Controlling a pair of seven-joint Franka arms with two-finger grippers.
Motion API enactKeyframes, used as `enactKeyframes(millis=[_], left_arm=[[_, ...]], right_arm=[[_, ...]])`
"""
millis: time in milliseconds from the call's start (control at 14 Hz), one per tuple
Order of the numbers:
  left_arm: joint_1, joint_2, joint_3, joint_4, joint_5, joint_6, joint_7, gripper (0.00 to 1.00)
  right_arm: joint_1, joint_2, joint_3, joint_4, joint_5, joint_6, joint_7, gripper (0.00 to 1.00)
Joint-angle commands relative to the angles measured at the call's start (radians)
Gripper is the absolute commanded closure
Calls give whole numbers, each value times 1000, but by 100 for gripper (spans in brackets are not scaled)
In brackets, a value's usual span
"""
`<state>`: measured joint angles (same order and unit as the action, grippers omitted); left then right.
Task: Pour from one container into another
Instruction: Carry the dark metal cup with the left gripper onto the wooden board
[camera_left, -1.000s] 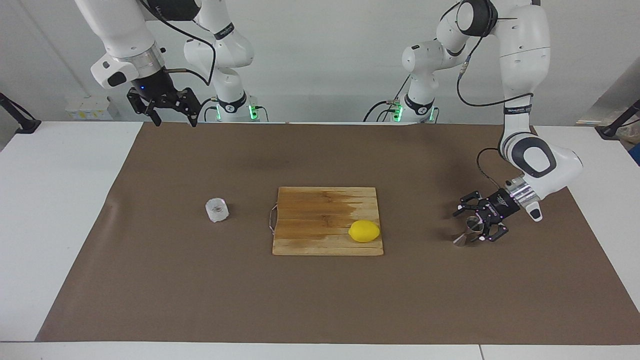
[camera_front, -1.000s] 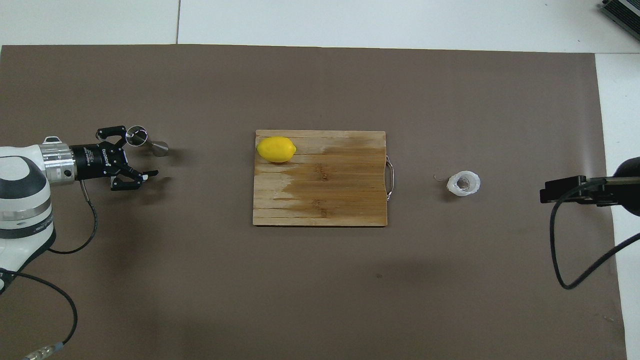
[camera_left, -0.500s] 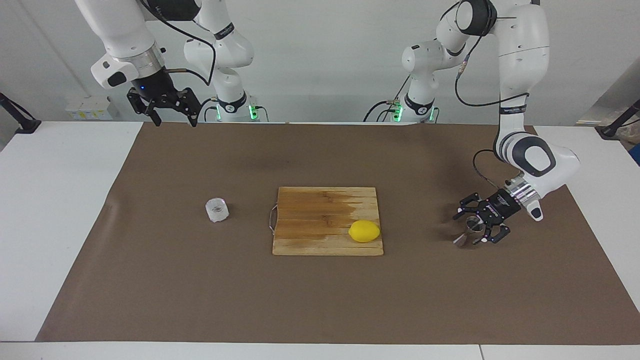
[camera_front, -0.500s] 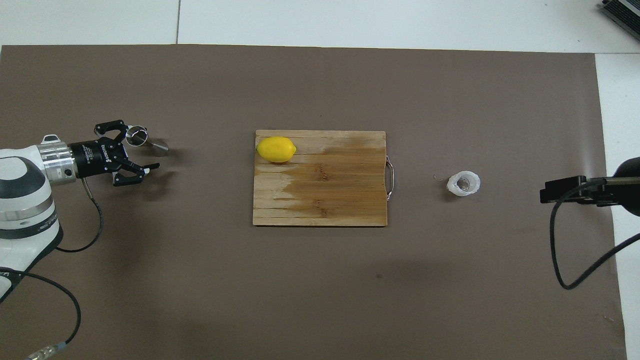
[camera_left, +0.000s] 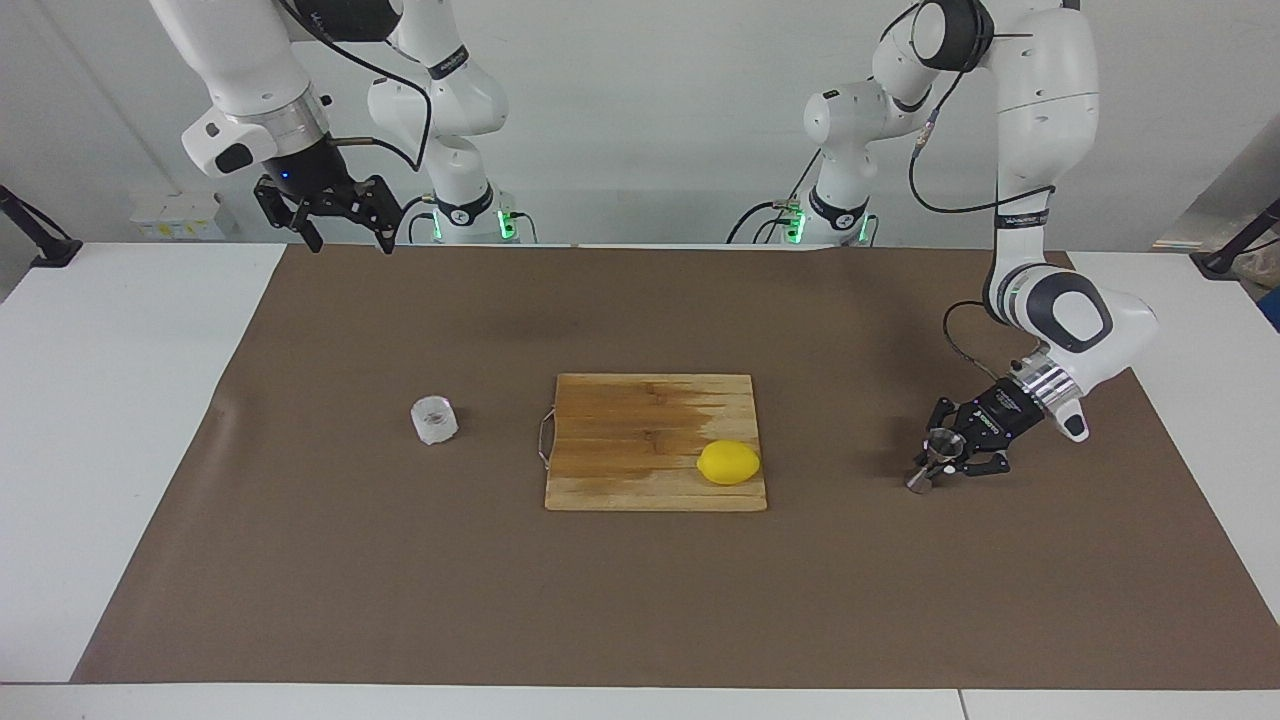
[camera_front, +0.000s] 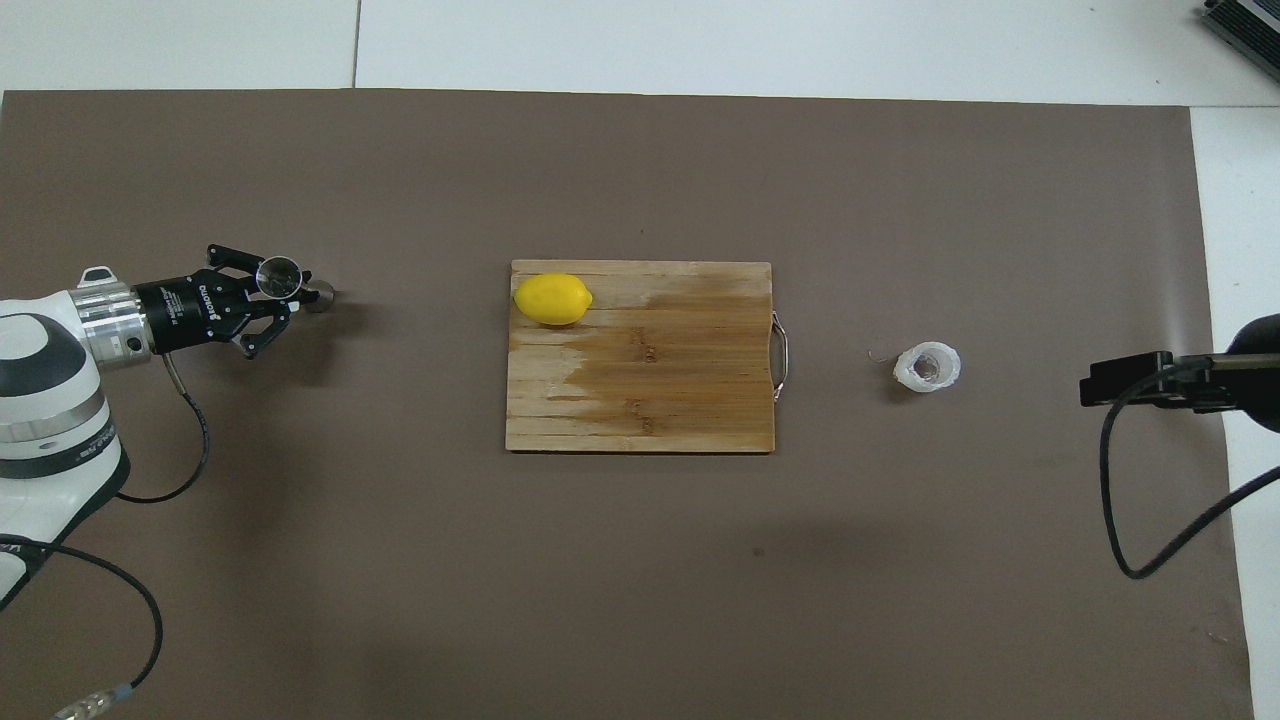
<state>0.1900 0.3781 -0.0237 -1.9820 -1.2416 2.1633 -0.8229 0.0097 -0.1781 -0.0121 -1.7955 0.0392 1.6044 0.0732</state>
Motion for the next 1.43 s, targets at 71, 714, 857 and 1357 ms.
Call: enactKeyframes(millis=[71,714,857,1357], left_arm=[[-41,-80,7,-31,-25,10,8,100],[-305,-238,8,-32,-27,27,-382,100],[-389,-255,7,-32,-27,110,-491,100],[-680,-246,5,-31,-82,422,-613,100]], right_arm=[[-10,-3,4,7,22,-14,11,0],[-10,-3,4,7,24,-14,11,0],[-10,-3,4,7,22,-14,11,0],[-10,-3,4,7,24,-14,11,0]])
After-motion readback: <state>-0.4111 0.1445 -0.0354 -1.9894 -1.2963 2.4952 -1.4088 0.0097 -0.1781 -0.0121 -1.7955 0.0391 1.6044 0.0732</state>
